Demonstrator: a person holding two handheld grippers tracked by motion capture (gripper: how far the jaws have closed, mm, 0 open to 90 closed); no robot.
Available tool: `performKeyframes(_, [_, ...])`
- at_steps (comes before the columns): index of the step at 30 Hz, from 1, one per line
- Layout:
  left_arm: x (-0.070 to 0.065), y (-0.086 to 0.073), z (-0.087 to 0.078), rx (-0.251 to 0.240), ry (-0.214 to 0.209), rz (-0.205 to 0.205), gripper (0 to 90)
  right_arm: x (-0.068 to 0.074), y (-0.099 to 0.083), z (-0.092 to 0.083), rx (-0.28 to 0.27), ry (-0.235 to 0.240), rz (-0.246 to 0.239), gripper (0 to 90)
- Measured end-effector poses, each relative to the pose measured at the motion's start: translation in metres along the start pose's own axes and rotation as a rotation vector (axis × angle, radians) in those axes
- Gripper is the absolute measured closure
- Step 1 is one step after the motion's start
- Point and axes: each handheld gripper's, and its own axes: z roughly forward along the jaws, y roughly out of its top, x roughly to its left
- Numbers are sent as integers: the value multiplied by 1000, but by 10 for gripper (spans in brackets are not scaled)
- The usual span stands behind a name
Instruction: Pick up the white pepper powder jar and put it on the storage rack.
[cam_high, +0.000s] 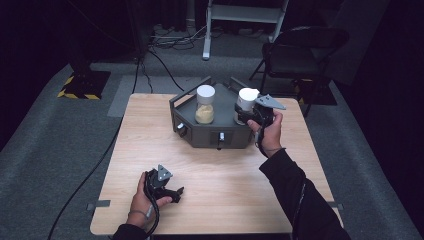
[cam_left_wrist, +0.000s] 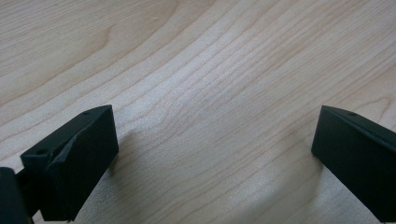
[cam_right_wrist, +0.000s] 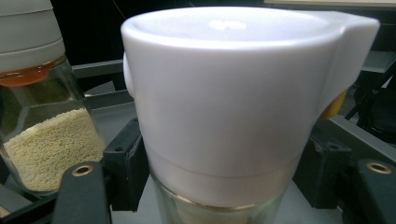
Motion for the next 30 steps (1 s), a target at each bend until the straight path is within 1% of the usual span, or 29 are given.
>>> performKeyframes(13, [0, 0, 0, 0, 0, 0, 0, 2, 0, -1, -2, -14, -12, 255])
performKeyframes(17, [0, 0, 0, 0, 0, 0, 0, 2, 0, -1, 6, -18, -10, 214])
performKeyframes(19, [0, 0, 0, 0, 0, 0, 0, 1, 0, -2, 10, -12, -15, 211])
performKeyframes(20, [0, 0, 0, 0, 0, 0, 0, 2, -2, -2, 5, -17, -10, 139])
performKeyframes(21, [0, 0, 0, 0, 0, 0, 0, 2, -1, -2, 10, -14, -12, 94])
performKeyframes(23, [0, 0, 0, 0, 0, 0, 0, 5, -2, -3, 13, -31, -25, 82])
performKeyframes(25, [0, 0, 0, 0, 0, 0, 0, 3, -3, -4, 16, -23, -31, 60])
performKeyframes(27, [0, 0, 0, 0, 0, 0, 0, 4, -4, -5, 19, -24, -38, 37])
performKeyframes(30, [0, 0, 0, 0, 0, 0, 0, 4, -4, -6, 28, -19, -60, 29])
